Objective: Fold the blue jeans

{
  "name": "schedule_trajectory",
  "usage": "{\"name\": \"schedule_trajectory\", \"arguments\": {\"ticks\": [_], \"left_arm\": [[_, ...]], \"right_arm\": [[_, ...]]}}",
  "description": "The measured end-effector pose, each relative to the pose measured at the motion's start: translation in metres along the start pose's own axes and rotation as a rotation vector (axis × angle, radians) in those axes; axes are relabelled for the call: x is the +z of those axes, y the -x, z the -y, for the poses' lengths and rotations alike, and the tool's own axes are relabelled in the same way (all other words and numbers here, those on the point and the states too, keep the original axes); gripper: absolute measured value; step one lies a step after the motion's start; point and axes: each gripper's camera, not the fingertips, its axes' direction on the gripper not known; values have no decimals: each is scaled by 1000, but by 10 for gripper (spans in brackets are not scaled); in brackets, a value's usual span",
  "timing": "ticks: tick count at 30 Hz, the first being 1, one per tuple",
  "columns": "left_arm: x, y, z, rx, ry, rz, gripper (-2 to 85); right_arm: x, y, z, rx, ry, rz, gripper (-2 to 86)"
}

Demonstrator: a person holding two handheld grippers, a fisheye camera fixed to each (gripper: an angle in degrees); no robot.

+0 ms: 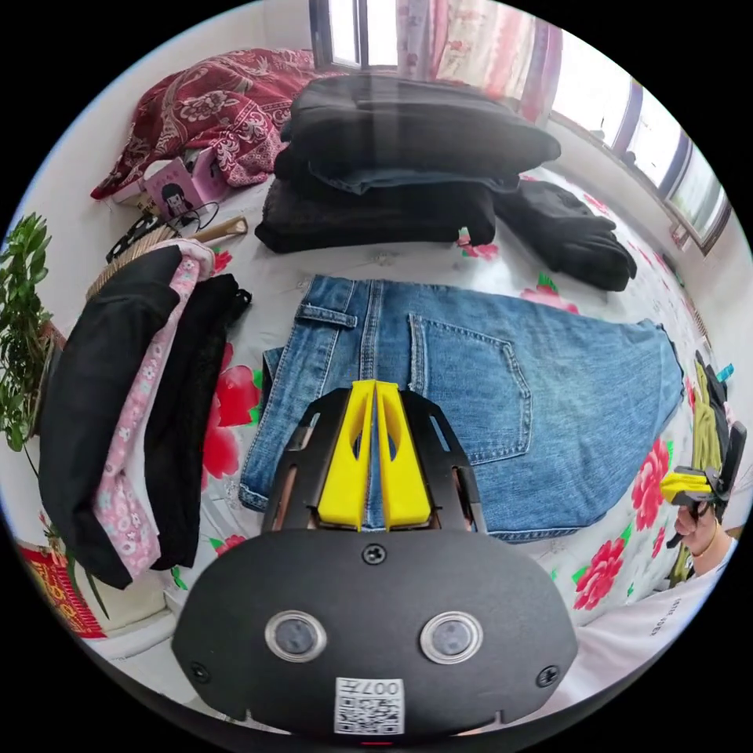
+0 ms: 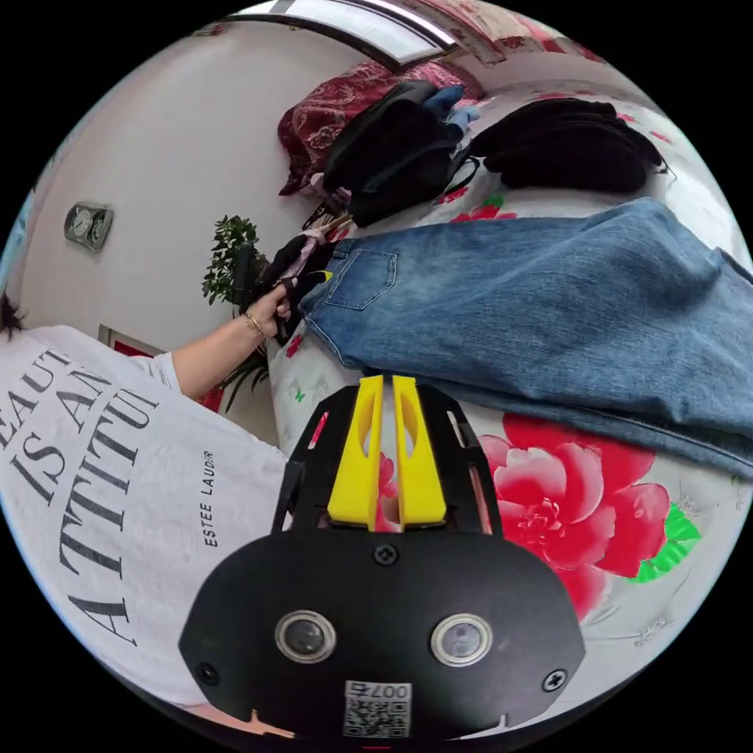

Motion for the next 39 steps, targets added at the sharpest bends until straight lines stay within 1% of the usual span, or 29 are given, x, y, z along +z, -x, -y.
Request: {"name": "schedule_trajectory", "arguments": {"ticks": [3, 6, 8, 11, 12, 14, 16, 18, 22, 28, 30, 34, 35, 36, 37, 39], "left_arm": [[30, -14, 0, 46, 53, 32, -10], [40, -25, 0, 59, 47, 38, -10], [44, -30, 0, 53, 45, 28, -10], [50, -37, -4, 50, 22, 22, -10], [51, -39, -4, 50, 17, 22, -10], [54, -46, -6, 53, 3, 28, -10], [57, -53, -6, 66, 1, 46, -10], [60, -61, -5, 77, 3, 67, -10], [66, -72, -5, 76, -6, 82, -10], [74, -82, 0, 73, -10, 75, -10], [76, -86, 2, 87, -4, 83, -10], [80, -105, 2, 172, 31, 171, -10], [79, -108, -5, 161, 34, 186, -10], [77, -107, -10, 143, 35, 196, -10], [74, -104, -23, 107, 37, 210, -10], [69, -97, -47, 43, 50, 227, -10]], "right_arm": [[51, 17, 13, -92, 100, -47, 32], [71, 24, 23, -140, 75, -130, 50], [79, 22, 28, -127, 79, -170, 60], [95, 16, 28, -60, 109, -122, 71], [99, 21, 24, -71, 102, -126, 72], [101, 32, 18, -106, 90, -155, 71], [101, 38, 16, -114, 108, -131, 69], [101, 36, 12, -56, 68, -113, 69], [110, 28, 21, -19, 79, -181, 71], [133, 59, 36, -147, 116, -309, 43], [138, 64, 29, -176, 180, -332, 24], [112, 73, -10, -237, 111, -275, 5], [105, 75, -18, -229, 111, -250, 2], [106, 77, -23, -231, 186, -201, 1], [107, 79, -27, -234, 211, -186, 0], [105, 89, -50, -251, 223, -170, 0]]}}
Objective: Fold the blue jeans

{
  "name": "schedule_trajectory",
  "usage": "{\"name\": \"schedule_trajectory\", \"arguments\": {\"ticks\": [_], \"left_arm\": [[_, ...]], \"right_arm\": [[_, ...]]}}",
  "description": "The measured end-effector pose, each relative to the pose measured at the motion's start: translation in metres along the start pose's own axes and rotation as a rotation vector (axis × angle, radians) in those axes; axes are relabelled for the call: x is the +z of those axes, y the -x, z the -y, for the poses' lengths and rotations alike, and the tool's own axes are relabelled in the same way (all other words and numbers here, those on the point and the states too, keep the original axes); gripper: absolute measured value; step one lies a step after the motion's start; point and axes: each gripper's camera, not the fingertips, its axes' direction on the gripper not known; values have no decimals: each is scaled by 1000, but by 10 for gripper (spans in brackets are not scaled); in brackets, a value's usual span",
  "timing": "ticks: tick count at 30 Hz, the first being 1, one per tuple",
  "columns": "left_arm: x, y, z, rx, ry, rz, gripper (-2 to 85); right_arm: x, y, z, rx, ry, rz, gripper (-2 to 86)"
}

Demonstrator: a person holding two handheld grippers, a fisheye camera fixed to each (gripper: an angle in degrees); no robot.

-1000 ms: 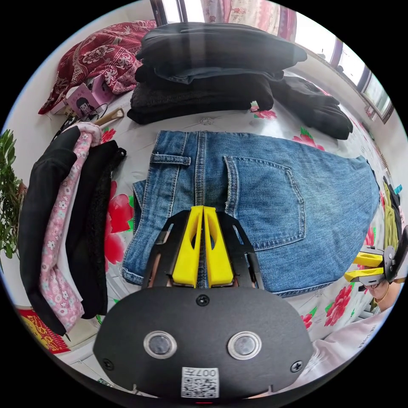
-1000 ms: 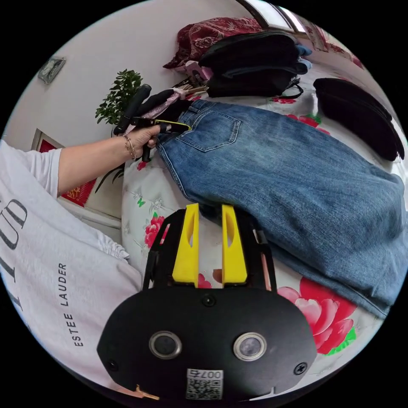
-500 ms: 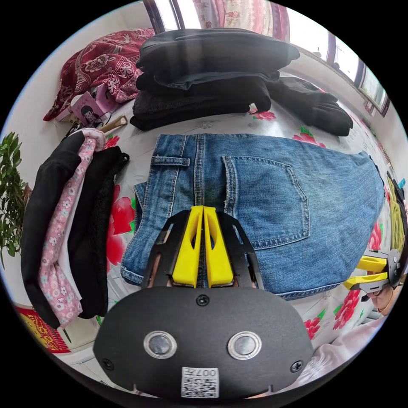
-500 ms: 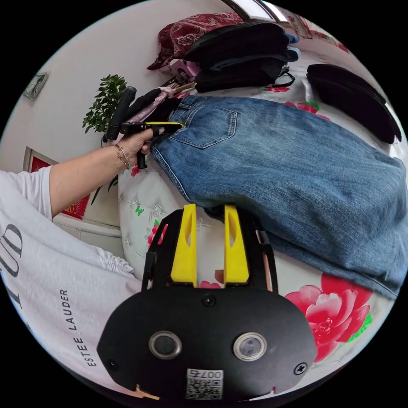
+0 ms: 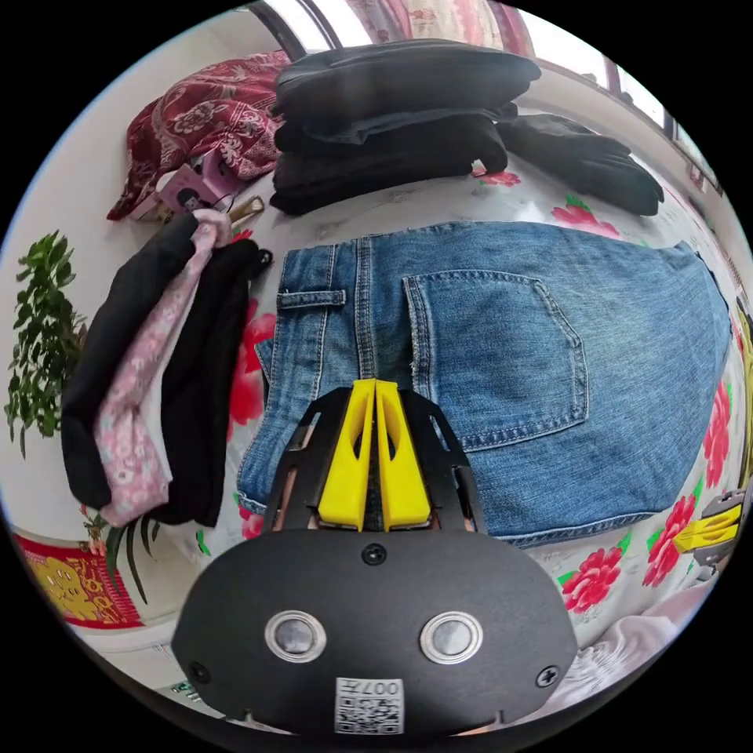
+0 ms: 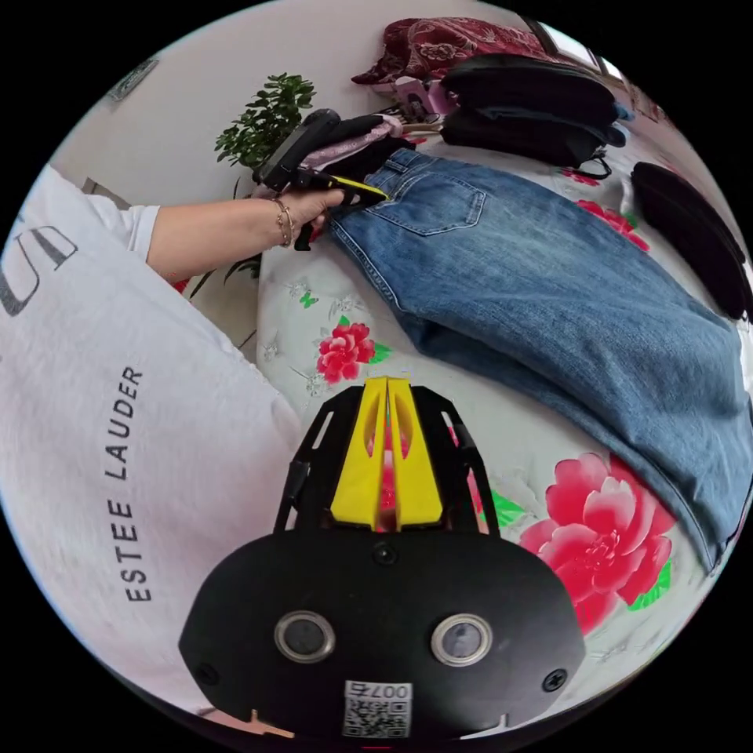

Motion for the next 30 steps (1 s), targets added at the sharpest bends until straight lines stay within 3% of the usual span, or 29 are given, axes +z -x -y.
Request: {"name": "schedule_trajectory", "arguments": {"ticks": [4, 9, 14, 17, 20, 23, 26, 30], "left_arm": [[-9, 23, -59, -114, 106, 41, -10], [-43, 40, -95, -251, 132, 116, -10], [-112, -61, -82, 196, -134, -47, -10], [-112, -108, -70, 314, -150, -104, -10], [-92, -121, -53, 293, -59, -237, -10], [-62, -128, -45, 311, 82, -246, -10], [-55, -119, -44, 306, 79, -265, -10], [-53, -106, -34, 263, 111, -292, -10]], "right_arm": [[-17, -16, -27, 196, -61, -59, 3], [-92, -111, -77, 598, -322, -170, 30], [-163, -194, -93, 794, -543, -284, 53], [-189, -249, -89, 924, -591, -344, 69], [-193, -297, -88, 1057, -564, -327, 72], [-185, -319, -78, 1062, -500, -267, 55], [-185, -316, -72, 993, -419, -294, 17], [-226, -280, -104, 898, -586, -352, 5]]}}
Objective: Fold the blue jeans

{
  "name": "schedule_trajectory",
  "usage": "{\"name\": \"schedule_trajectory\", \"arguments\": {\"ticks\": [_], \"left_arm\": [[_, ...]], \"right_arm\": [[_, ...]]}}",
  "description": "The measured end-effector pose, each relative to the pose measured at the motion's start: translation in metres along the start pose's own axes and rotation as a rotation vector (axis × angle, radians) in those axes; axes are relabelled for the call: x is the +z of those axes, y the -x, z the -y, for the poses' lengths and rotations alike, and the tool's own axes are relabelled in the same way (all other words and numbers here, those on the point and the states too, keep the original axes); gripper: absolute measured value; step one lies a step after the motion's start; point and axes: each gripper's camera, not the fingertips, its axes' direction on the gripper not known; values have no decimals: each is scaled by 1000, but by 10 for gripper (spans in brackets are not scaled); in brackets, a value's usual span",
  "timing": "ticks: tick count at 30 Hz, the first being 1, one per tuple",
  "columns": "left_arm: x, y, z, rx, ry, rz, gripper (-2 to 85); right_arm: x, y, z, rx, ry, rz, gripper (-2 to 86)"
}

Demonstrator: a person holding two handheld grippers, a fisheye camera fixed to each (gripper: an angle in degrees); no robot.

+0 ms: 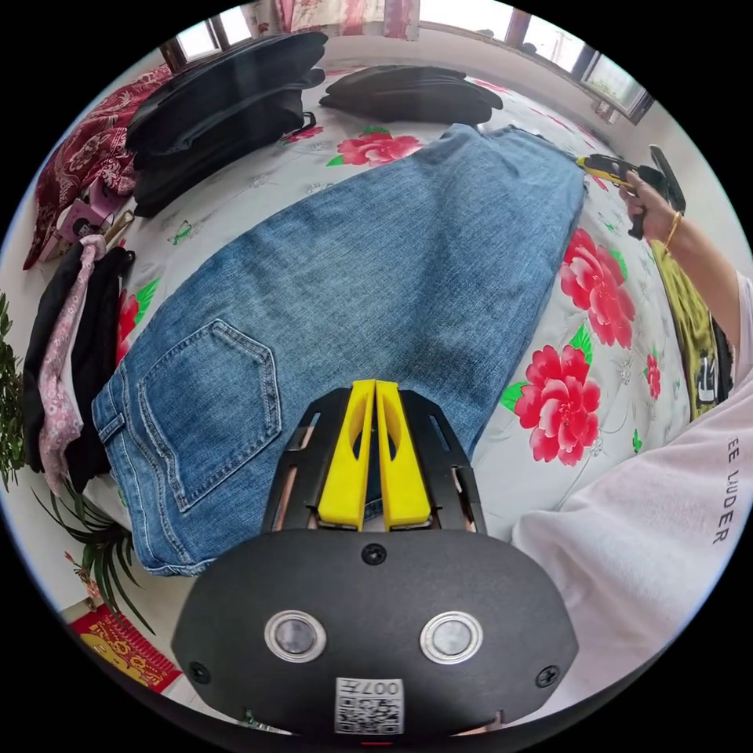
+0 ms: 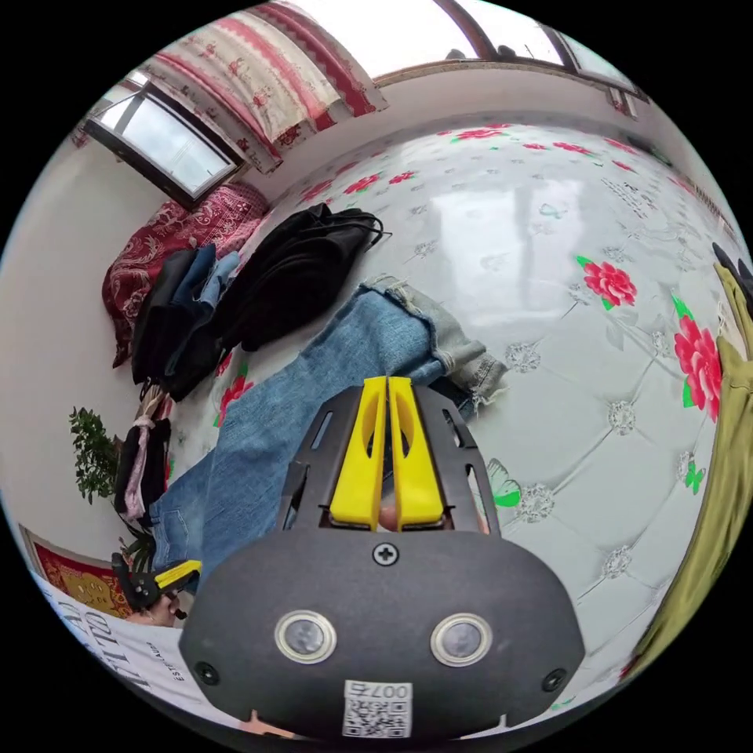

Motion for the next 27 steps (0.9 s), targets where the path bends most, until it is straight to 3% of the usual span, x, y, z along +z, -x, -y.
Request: {"name": "schedule_trajectory", "arguments": {"ticks": [3, 7, 11, 14, 17, 21, 23, 27], "left_arm": [[-1, 5, 3, -12, -5, 11, -10], [-5, 9, 5, 0, -12, 34, -10], [-36, 18, 7, -46, -88, 43, -10], [-57, 4, 8, 76, -178, -8, -10], [-19, -10, 15, 159, 21, -49, -10], [-22, 12, 11, 71, -38, -122, -10], [-29, 47, 14, -55, -40, -273, -10], [-51, 106, -6, -320, -130, -360, -9]], "right_arm": [[-22, -13, -16, 12, -36, -12, 10], [-3, -43, -17, 87, 76, -70, 45], [-30, -99, -24, 308, -32, 187, 88], [-26, -134, -38, 437, -42, 337, 94], [-6, -146, -41, 477, -3, 434, 92], [9, -151, -32, 535, -29, 509, 70], [20, -154, -23, 550, 7, 574, 51], [-6, -158, -12, 549, -35, 597, 15]]}}
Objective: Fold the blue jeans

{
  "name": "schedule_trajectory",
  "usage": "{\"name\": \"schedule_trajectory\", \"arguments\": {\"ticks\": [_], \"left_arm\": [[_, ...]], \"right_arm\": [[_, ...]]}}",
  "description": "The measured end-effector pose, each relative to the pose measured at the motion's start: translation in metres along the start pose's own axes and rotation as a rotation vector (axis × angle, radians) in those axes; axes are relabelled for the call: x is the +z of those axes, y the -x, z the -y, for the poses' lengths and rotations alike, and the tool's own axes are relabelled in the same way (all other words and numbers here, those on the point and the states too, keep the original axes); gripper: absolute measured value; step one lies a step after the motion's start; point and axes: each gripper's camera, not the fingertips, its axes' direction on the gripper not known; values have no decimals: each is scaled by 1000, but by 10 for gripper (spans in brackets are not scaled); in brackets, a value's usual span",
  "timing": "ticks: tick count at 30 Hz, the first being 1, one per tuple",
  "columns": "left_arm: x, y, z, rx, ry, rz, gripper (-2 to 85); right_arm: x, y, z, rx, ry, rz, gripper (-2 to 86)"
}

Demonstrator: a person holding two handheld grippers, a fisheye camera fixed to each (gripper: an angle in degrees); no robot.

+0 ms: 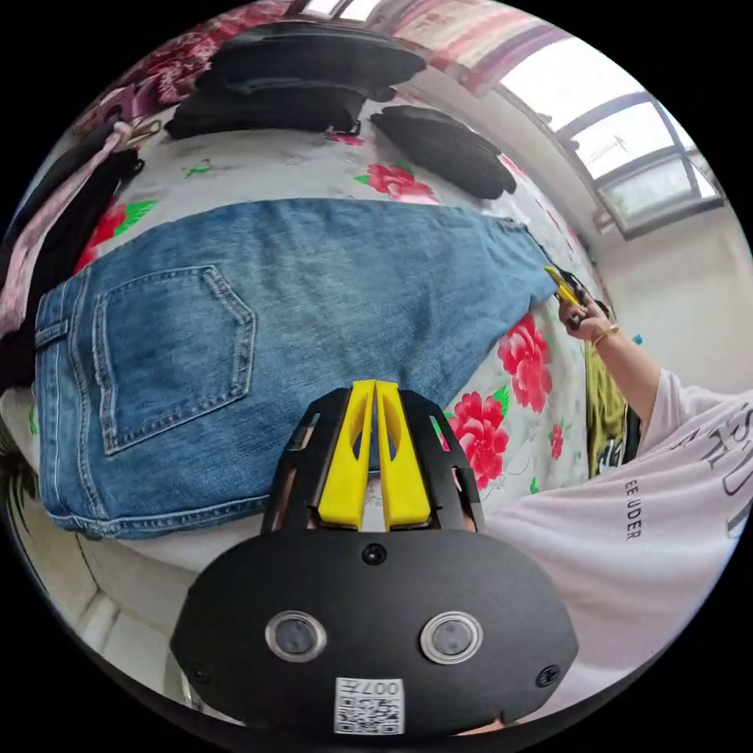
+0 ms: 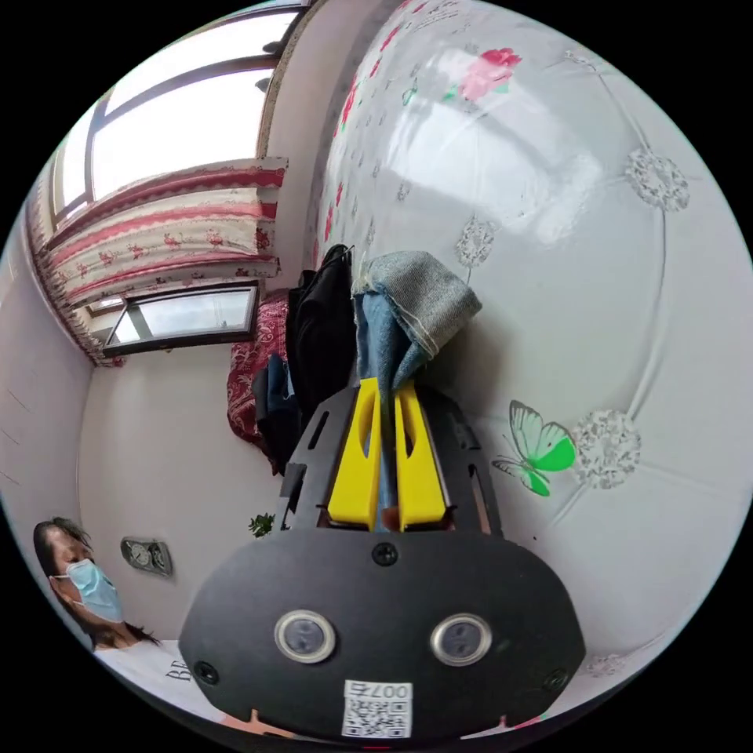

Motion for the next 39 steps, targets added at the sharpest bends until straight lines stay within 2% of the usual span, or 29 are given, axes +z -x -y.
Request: {"name": "schedule_trajectory", "arguments": {"ticks": [4, 7, 8, 10, 11, 13, 16, 18, 21, 23, 26, 27, 29, 32, 35, 37, 39], "left_arm": [[-53, 47, -28, -203, -106, 126, -8], [-76, 89, -55, -407, -140, 216, -3], [-82, 107, -63, -484, -162, 184, 1], [-87, 131, -72, -590, -198, 78, 24], [-92, 141, -75, -650, -227, 55, 59], [-104, 149, -79, -695, -291, 30, 69], [-117, 154, -71, -616, -314, 29, 86], [-117, 163, -67, -607, -325, -6, 97], [-108, 189, -63, -675, -335, -105, 114], [-101, 208, -62, -730, -340, -152, 115], [-100, 224, -64, -775, -351, -169, 101], [-101, 227, -66, -783, -355, -170, 94], [-102, 242, -76, -823, -379, -227, 73], [-103, 261, -93, -862, -420, -338, 67], [-115, 266, -106, -823, -435, -303, 73], [-122, 267, -113, -810, -436, -277, 81], [-127, 270, -121, -810, -430, -256, 97]], "right_arm": [[-64, 10, -25, -73, -188, -46, 6], [-111, -39, -47, 150, -266, -167, 4], [-128, -60, -53, 248, -272, -171, 3], [-145, -60, -58, 265, -295, -198, 2], [-148, -40, -57, 202, -302, -250, 2], [-141, 5, -53, 53, -289, -299, 1], [-98, 111, -65, -332, -192, -355, 3], [-35, 200, -112, -766, -7, -427, 7], [60, 260, -204, -1203, 274, -495, 11], [114, 263, -254, -1330, 434, -490, 14], [201, 225, -324, -1366, 710, -481, 16], [233, 200, -348, -1352, 849, -512, 17], [263, 169, -378, -1354, 968, -601, 17], [263, 166, -406, -1488, 902, -669, 16], [246, 190, -407, -1547, 840, -607, 18], [248, 191, -402, -1500, 869, -577, 21], [268, 167, -400, -1391, 987, -589, 27]]}}
